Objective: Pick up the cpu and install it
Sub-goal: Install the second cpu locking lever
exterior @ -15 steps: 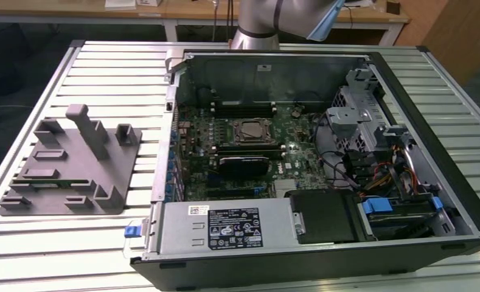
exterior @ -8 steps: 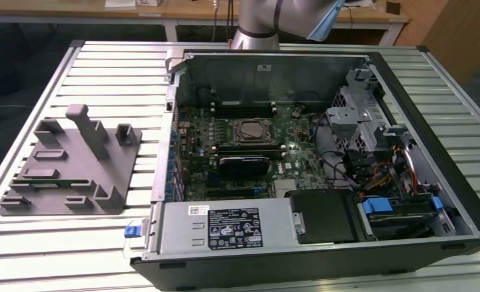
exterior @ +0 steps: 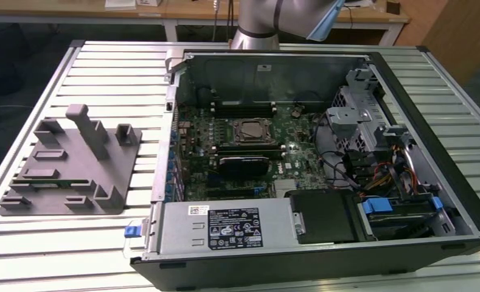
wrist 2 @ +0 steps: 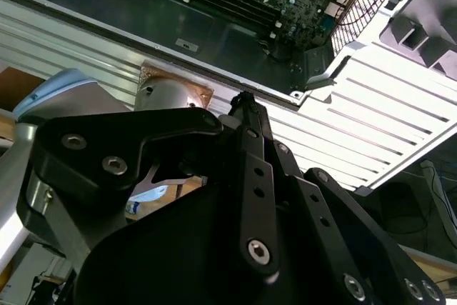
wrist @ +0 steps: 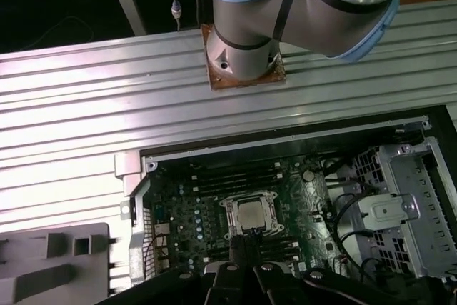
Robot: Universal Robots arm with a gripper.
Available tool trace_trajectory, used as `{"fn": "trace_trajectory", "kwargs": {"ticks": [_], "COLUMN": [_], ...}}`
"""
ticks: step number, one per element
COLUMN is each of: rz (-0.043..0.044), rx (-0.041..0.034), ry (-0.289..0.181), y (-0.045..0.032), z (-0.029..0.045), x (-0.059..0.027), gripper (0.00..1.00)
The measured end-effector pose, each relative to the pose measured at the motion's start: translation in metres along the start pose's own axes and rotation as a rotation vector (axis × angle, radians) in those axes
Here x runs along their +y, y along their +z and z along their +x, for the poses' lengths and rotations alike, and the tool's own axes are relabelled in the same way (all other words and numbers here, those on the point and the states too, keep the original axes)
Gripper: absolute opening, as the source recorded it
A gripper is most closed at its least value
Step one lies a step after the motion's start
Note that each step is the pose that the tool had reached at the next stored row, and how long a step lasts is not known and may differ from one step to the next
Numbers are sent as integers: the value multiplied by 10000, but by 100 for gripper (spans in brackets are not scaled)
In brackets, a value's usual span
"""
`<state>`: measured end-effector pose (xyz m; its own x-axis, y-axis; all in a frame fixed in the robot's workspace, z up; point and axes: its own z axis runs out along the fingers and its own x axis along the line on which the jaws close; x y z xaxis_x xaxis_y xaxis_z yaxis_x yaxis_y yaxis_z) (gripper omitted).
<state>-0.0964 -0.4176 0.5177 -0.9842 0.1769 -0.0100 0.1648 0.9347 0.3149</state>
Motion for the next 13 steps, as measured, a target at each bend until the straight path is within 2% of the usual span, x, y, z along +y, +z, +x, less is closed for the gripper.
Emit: {"fn": "trace_trajectory", "kwargs": {"ticks": [1,2,8,9,13], "rz": [28,226,249,265,268], "rx": [-5,-43,-50,-55,-56], "ry": [0,3,8,15,18], "y": [13,134,238,386,456], "z": [0,1,2,4,5], "x": [-4,-44,-79,-128,-151], "gripper": [11,11,11,11,11]}}
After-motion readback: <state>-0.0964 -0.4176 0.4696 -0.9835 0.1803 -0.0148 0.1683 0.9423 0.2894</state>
